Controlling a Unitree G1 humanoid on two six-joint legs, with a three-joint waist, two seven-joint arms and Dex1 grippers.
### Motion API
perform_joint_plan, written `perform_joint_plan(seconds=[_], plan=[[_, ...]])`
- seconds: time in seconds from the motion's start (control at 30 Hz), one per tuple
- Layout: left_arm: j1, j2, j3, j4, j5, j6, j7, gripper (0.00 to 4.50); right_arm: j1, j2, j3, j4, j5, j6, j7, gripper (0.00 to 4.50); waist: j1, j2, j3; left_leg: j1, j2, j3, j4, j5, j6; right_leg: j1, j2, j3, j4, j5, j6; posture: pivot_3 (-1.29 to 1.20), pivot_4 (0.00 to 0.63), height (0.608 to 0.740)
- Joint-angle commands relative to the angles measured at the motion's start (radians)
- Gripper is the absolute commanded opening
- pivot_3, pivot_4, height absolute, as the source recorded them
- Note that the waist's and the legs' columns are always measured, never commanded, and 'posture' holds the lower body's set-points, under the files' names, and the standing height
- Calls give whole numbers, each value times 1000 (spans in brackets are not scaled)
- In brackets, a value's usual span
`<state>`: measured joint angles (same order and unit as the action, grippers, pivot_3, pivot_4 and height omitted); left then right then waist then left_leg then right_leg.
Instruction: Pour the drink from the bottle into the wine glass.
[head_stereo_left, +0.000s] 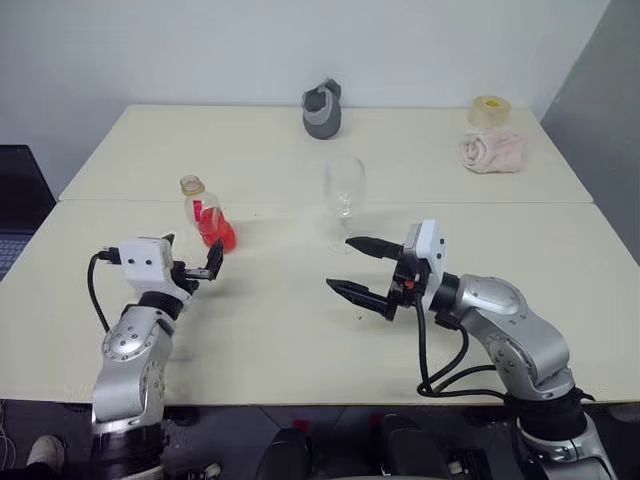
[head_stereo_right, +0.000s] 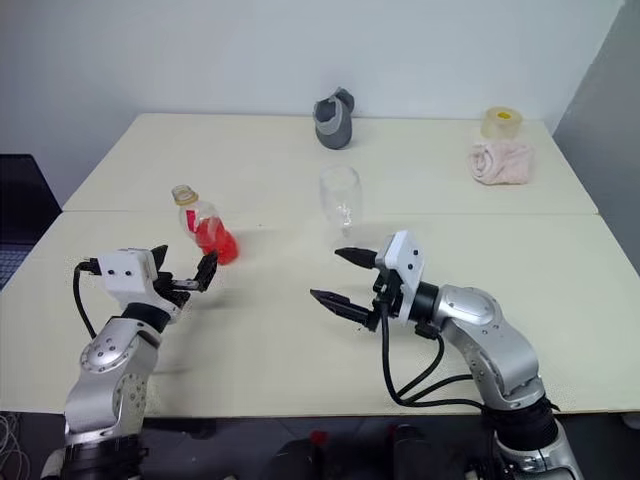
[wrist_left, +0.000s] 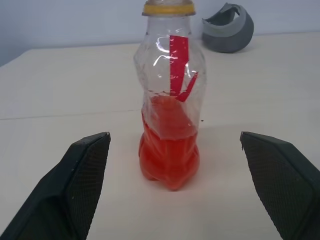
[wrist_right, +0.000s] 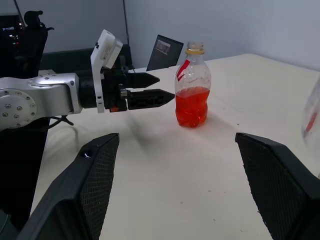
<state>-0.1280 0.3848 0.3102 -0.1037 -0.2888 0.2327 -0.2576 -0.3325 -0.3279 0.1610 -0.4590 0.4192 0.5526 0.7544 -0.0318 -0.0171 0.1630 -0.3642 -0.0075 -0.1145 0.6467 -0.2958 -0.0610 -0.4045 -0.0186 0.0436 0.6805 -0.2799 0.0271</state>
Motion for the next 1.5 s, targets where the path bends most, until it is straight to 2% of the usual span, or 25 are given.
perform_joint_plan(seconds=[0.03, 0.47, 0.77, 0.87, 1.1, 1.17, 1.2, 1.37, 1.5], plan=[[-50, 13, 3, 40, 26, -60, -1, 4500, -23, 4, 3, -12, -3, -36, -15, 3956, 0, 0, 0, 0, 0, 0, 0, 0, 0, 0, 0, 0, 0, 0, 0, 0, 150, 740], [-229, 22, -16, 305, 71, -192, -30, 4500, -35, -11, 5, -19, 0, -50, -38, 3956, 0, 0, 0, 0, 0, 0, 0, 0, 0, 0, 0, 0, 0, 0, 0, 0, 150, 740], [-397, 10, -52, 595, 96, -337, -68, 4500, -34, -21, 8, -35, 13, -35, -45, 3956, -1, 0, 0, 0, 0, 0, 0, 0, 0, 0, 0, -1, 0, 0, 0, 0, 150, 740], [-428, 11, -49, 650, 90, -374, -79, 3859, -33, -25, 5, -41, 15, -30, -49, 3986, -1, 0, 0, 0, 0, 0, 0, 0, 0, 0, 0, -1, 0, 0, 0, 0, 150, 740], [-431, 22, -42, 682, 80, -403, -93, 1607, -46, -16, 5, -30, 16, -32, -63, 3986, -1, 0, 0, 0, 0, -1, 1, 0, -1, 0, 0, -1, 0, 0, 0, 0, 150, 740], [-427, 25, -40, 673, 80, -400, -92, 1163, -49, -12, 12, -27, 15, -35, -64, 3986, -1, 0, 0, 0, 0, -1, 1, 0, 0, 0, 0, -1, 0, 0, 0, 0, 150, 740], [-426, 26, -41, 667, 81, -397, -91, 1040, -51, -11, 14, -24, 13, -37, -64, 3986, -1, 0, 0, 0, 0, -1, 1, 0, 0, 0, 0, -1, 0, 0, 0, 0, 150, 740], [-438, 61, -100, 626, 149, -385, -103, 1011, -57, -12, 8, -7, 3, -44, -68, 3986, -1, 0, 0, -1, 0, -1, 1, 0, -1, 0, 0, -1, 0, 0, 0, 0, 150, 740], [-550, 101, -154, 678, 206, -400, -131, 1011, -95, -21, -36, 26, 4, -29, -94, 3986, 0, -2, 1, -1, -1, -2, 1, 0, 0, -1, 0, -2, 0, 0, 0, 0, 150, 740]])
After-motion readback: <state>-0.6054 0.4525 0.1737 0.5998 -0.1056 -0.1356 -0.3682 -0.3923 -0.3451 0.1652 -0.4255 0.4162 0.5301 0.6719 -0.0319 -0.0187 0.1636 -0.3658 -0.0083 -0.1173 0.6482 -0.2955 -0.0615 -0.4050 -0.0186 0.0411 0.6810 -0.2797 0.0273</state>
